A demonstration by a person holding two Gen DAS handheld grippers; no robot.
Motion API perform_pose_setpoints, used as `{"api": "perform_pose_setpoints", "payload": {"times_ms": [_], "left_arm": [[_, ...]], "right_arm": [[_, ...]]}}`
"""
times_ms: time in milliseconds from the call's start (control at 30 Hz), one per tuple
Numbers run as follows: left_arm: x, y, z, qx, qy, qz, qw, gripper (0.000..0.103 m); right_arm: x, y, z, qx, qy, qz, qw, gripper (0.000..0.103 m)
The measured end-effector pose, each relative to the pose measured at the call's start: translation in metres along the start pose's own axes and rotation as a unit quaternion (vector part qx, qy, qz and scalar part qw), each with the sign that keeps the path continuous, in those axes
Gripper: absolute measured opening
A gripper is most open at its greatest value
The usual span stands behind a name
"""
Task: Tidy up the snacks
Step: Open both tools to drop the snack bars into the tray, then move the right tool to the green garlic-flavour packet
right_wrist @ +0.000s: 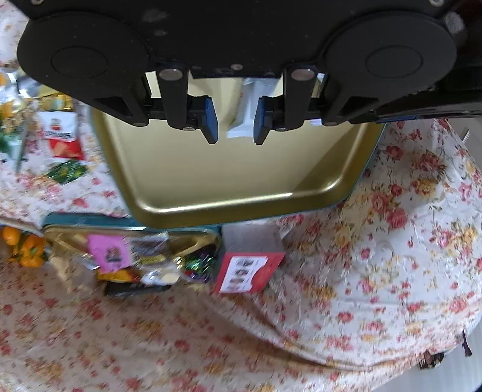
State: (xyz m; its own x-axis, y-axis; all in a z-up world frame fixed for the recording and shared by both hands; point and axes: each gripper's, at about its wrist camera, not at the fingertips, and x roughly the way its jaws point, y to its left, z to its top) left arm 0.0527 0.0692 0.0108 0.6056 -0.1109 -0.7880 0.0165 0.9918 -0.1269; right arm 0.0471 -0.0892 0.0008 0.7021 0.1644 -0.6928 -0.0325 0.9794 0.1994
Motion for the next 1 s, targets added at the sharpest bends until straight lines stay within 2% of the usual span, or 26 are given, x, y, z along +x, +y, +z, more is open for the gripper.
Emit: {"api": "perform_pose_setpoints", "payload": {"times_ms": [200,567,800,1000], "left_arm": [[-0.009,-0.024,-0.008,0.037,-0.01,-0.015,0.9991,0.034],[-0.021,-0.079,-0.036,0.118,-0.003,-0.056,0.9914,0.034],[-0.026,-0.112,-0.053,0.15,0.004,-0.063,0.9867,0.034],[-0.022,-0.155,-0.062,0.154,0.028,-0.076,0.9847,0.034]], "right_arm": [[-0.039,-0.031,-0.007,0.005,-0.031,-0.026,0.999,0.029],[-0.115,-0.136,-0.033,0.081,-0.064,-0.112,0.988,0.032],[-0.128,-0.195,-0.06,0.129,-0.057,-0.168,0.976,0.033],[-0.122,-0.225,-0.077,0.151,-0.038,-0.184,0.971,0.033]]}}
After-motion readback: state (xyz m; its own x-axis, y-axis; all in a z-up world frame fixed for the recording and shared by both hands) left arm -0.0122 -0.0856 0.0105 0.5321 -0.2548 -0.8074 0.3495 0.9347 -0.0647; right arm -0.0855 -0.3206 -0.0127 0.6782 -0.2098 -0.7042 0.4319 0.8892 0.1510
